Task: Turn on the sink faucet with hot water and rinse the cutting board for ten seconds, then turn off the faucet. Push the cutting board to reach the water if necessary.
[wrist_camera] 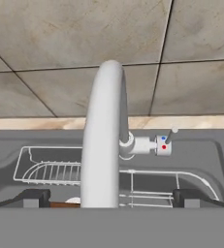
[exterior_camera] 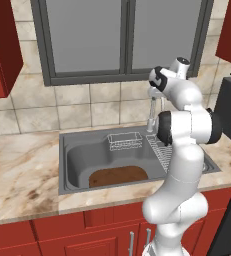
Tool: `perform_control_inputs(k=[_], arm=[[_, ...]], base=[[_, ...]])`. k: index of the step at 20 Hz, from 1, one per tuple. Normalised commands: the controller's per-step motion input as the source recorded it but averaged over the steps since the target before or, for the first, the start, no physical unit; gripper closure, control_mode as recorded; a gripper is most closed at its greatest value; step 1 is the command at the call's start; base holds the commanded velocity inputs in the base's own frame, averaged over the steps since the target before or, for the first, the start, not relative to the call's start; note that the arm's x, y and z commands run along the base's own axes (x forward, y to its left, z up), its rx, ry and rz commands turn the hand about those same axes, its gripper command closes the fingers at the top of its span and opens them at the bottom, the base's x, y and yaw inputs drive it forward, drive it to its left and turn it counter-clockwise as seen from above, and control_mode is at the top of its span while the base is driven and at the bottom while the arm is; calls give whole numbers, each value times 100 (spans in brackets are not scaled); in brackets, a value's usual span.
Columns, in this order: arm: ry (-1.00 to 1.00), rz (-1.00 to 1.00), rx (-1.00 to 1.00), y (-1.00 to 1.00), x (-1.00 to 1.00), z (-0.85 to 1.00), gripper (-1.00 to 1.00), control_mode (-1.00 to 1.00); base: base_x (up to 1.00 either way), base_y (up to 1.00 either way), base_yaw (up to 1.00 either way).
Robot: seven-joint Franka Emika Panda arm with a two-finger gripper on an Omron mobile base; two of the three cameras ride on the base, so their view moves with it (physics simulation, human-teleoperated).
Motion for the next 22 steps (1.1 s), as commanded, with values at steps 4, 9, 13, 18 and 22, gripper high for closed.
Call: perform_control_inputs(k=[4,9,13,18,22], arm=[[0,0,0,16,0,-2,-100,-100],[0,0,0,18,0,-3,-100,-100],[0,0,0,23,0,0,-100,-100],[0,0,0,29,0,0,-100,-100],[0,0,-1,40,0,0,-100,-100]], base=[[0,0,0],[0,0,0],[0,0,0],[0,0,0],[0,0,0]])
